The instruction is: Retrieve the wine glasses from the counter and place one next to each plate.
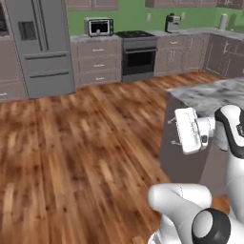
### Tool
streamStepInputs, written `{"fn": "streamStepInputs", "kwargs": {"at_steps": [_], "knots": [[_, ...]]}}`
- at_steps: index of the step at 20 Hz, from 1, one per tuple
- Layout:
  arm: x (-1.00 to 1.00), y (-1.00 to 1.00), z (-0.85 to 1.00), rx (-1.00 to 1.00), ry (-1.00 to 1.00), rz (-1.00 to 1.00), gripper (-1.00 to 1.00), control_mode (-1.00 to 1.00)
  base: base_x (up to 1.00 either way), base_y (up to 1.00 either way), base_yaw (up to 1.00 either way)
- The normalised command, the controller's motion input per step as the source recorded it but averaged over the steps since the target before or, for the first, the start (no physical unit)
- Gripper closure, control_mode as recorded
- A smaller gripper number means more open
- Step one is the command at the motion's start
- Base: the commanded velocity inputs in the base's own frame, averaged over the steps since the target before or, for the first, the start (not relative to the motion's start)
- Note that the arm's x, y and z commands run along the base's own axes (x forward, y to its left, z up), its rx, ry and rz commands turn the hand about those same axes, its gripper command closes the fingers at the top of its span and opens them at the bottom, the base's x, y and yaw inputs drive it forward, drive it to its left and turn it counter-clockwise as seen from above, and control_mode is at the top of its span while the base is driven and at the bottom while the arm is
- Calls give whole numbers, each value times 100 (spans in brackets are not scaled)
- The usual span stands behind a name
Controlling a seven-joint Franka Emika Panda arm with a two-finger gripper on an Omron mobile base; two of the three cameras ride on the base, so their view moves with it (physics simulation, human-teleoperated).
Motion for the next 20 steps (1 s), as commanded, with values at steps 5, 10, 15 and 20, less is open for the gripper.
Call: {"fn": "streamStepInputs", "kwargs": {"at_steps": [5, 10, 15, 20], "knots": [[0, 0, 0, 0, 0, 0, -100, 100, 100, 100, -48], [0, 0, 0, 0, 0, 0, -100, 100, 100, 100, -43], [0, 0, 0, 0, 0, 0, -100, 100, 100, 100, -39], [0, 0, 0, 0, 0, 0, -100, 100, 100, 100, -28]]}}
